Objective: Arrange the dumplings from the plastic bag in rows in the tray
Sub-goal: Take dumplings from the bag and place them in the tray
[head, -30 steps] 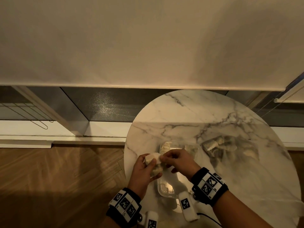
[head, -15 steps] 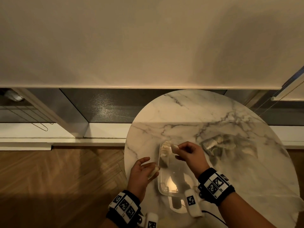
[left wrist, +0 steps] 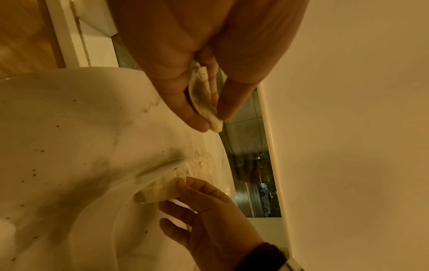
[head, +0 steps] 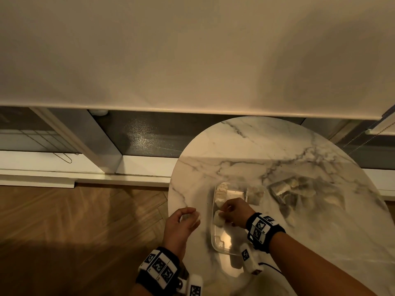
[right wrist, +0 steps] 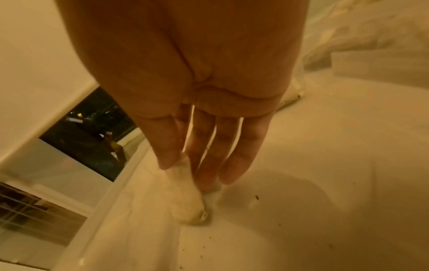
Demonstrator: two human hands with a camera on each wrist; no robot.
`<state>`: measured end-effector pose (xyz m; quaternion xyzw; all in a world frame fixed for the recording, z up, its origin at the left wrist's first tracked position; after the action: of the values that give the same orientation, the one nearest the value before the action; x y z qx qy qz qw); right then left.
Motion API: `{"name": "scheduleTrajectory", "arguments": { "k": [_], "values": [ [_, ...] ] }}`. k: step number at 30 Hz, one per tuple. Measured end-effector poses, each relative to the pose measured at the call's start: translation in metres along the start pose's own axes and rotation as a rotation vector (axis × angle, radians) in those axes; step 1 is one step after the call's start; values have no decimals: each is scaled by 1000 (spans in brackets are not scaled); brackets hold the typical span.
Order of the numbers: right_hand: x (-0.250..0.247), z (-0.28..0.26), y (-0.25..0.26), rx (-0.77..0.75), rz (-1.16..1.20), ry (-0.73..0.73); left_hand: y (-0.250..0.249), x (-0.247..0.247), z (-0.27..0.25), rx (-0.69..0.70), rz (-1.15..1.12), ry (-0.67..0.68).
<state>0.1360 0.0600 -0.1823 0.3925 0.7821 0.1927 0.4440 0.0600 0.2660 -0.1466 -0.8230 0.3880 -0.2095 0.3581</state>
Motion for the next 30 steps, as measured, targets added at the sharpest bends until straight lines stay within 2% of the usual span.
{"name": "scheduleTrajectory", "arguments": {
  "k": [5, 19, 25, 27, 30],
  "values": [
    [-8, 14, 2, -17, -45, -151, -6, -2, -3, -5, 22, 11],
    [-21, 15, 8, -12, -3, -265, -7, 3, -12, 56, 131, 76],
    [-48, -3, 23, -116, 11, -385, -10, 11, -16, 132, 228, 107],
    [-51, -11, 33, -169, 97, -368, -9, 15, -18, 162, 274, 134],
    [-38, -29, 52, -242, 219, -208, -9, 24, -21, 178, 319, 169]
  ]
}}
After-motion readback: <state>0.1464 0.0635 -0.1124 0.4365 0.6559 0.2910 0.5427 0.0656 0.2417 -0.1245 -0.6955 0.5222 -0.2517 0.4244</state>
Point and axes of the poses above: each hand's wrist, its own z-axis towards the middle knuckle, its own x-axis out of the palm, y = z × x, the point moved 10 cm from there along z, towards the middle knuckle, and after that the axes turned 14 degrees about -y, right-handed, at the moved point
